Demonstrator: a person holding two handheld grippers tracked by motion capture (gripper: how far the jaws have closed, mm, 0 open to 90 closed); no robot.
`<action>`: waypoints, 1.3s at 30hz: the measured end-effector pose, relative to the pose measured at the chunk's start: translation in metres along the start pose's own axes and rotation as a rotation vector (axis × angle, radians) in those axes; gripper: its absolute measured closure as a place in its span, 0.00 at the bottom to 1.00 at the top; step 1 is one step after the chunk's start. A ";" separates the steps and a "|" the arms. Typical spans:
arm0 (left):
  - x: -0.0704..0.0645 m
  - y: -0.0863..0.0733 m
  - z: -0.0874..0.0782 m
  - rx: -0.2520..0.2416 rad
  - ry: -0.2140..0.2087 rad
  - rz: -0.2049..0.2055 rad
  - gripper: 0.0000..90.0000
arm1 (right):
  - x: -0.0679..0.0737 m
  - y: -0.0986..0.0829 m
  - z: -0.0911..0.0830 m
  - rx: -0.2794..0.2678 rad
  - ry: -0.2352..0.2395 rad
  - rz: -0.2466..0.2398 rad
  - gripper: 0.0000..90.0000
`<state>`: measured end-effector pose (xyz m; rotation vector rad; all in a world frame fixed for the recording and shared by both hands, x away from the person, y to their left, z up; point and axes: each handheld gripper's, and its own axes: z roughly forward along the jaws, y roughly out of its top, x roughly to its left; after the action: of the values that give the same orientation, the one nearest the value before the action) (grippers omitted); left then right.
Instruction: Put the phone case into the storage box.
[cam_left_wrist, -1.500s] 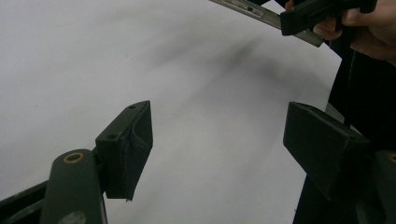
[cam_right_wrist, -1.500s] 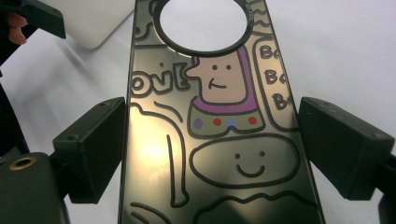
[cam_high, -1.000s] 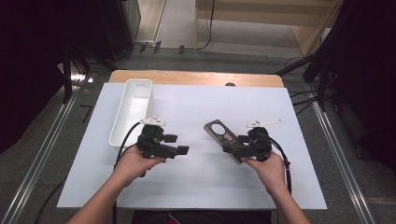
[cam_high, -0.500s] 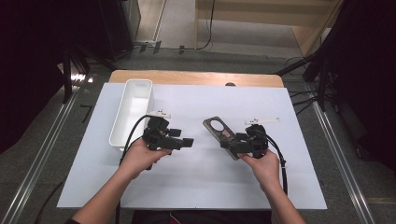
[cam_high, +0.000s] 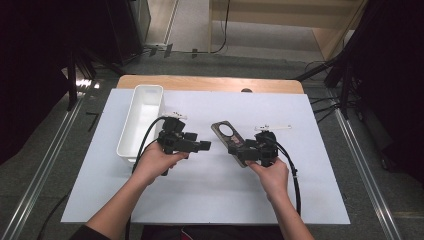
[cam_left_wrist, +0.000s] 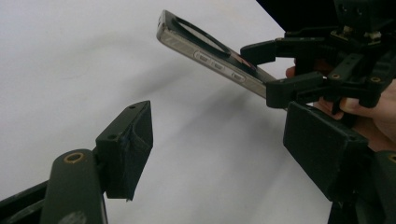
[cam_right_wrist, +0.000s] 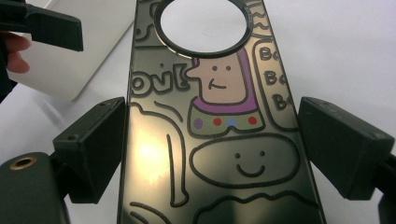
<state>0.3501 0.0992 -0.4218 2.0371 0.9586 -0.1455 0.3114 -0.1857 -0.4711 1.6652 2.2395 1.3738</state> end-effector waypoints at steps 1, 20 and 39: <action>0.000 0.001 0.001 -0.002 0.007 0.001 0.27 | 0.001 0.000 0.001 -0.005 0.000 0.004 0.12; 0.001 0.015 0.015 0.015 0.021 -0.042 0.27 | 0.007 -0.015 0.007 -0.081 0.003 0.070 0.11; 0.004 0.031 0.020 0.025 0.041 -0.122 0.30 | 0.007 -0.027 0.009 -0.146 0.016 0.139 0.12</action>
<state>0.3788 0.0766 -0.4155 2.0116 1.1124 -0.1827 0.2927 -0.1758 -0.4913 1.7949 2.0100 1.5434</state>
